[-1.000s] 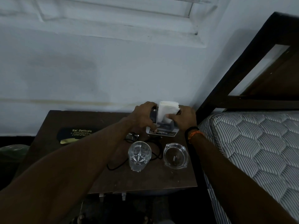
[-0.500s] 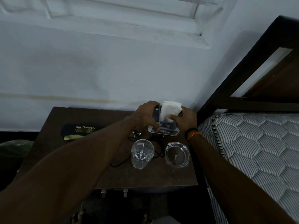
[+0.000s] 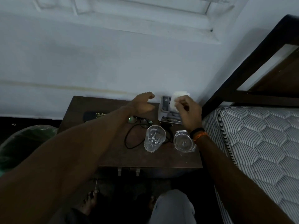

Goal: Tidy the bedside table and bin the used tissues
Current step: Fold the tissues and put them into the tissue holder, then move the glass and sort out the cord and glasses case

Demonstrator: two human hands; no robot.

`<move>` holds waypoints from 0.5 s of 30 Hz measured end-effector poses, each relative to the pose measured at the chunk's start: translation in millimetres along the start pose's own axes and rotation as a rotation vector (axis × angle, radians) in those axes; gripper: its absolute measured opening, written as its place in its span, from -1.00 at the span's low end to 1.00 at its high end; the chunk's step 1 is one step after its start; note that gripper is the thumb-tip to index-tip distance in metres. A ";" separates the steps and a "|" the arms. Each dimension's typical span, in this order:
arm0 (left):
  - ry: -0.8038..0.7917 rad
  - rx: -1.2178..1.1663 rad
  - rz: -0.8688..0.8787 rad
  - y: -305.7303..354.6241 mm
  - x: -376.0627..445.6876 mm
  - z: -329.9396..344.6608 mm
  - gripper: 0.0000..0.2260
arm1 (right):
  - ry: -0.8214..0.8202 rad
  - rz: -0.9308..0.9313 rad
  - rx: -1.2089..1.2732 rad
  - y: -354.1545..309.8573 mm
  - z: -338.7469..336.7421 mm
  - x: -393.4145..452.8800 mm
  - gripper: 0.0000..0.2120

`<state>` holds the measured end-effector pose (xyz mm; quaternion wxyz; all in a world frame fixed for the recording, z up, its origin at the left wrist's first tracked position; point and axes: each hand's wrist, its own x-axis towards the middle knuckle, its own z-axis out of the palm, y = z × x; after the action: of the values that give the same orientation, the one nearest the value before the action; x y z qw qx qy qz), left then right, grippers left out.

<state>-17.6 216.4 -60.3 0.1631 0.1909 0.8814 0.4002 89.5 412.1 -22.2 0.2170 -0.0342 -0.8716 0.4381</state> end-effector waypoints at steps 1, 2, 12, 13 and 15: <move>0.002 0.011 -0.008 -4.3 -6.4 -3.2 -0.55 | -0.094 -0.001 0.054 -7.0 1.8 -11.7 -0.86; 0.008 0.025 -0.001 -6.8 -13.9 -5.9 -0.57 | -0.193 0.017 0.099 -12.3 3.6 -23.8 -0.77; -0.150 0.278 0.138 -34.7 -99.1 -7.7 -0.22 | -0.497 0.128 -0.095 -14.7 27.7 -94.6 0.12; -0.173 0.338 0.133 -43.8 -104.0 -4.4 -0.19 | -0.476 0.157 -0.089 -14.3 29.9 -98.0 0.12; -0.189 0.395 0.118 -61.5 -112.1 5.7 -0.16 | -0.433 0.200 -0.110 -13.8 34.8 -104.6 0.07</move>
<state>70.2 130.4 -96.0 0.1808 0.3072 0.9107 0.2090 171.6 351.4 -65.9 -0.0217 -0.0373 -0.9127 0.4063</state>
